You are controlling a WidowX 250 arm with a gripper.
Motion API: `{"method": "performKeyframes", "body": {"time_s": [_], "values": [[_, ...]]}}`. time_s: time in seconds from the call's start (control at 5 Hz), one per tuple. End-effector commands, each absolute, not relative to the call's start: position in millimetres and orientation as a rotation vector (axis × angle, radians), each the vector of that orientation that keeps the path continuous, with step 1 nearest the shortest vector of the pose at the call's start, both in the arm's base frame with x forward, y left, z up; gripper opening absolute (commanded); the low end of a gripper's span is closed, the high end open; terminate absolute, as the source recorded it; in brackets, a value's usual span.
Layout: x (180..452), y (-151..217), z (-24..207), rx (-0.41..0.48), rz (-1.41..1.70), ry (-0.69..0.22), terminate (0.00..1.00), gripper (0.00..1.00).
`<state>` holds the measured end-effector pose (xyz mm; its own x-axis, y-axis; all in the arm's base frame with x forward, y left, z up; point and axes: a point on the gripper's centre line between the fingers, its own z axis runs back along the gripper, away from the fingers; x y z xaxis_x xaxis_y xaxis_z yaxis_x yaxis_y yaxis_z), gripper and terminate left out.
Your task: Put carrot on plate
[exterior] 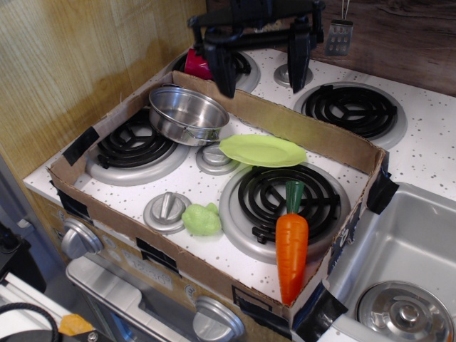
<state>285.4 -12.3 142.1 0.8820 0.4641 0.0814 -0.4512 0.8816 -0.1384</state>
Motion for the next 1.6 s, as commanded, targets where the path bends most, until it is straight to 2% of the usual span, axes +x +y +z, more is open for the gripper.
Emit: {"method": "performKeyframes", "body": {"time_s": [0.0, 0.8, 1.4], "values": [[262.1, -41.8, 127.7, -0.084, 0.581, -0.119, 0.0, 1.0], [265.9, -60.7, 75.8, -0.109, 0.584, -0.171, 0.0, 1.0], [259.8, -58.9, 40.7, -0.052, 0.602, -0.168, 0.0, 1.0]]}}
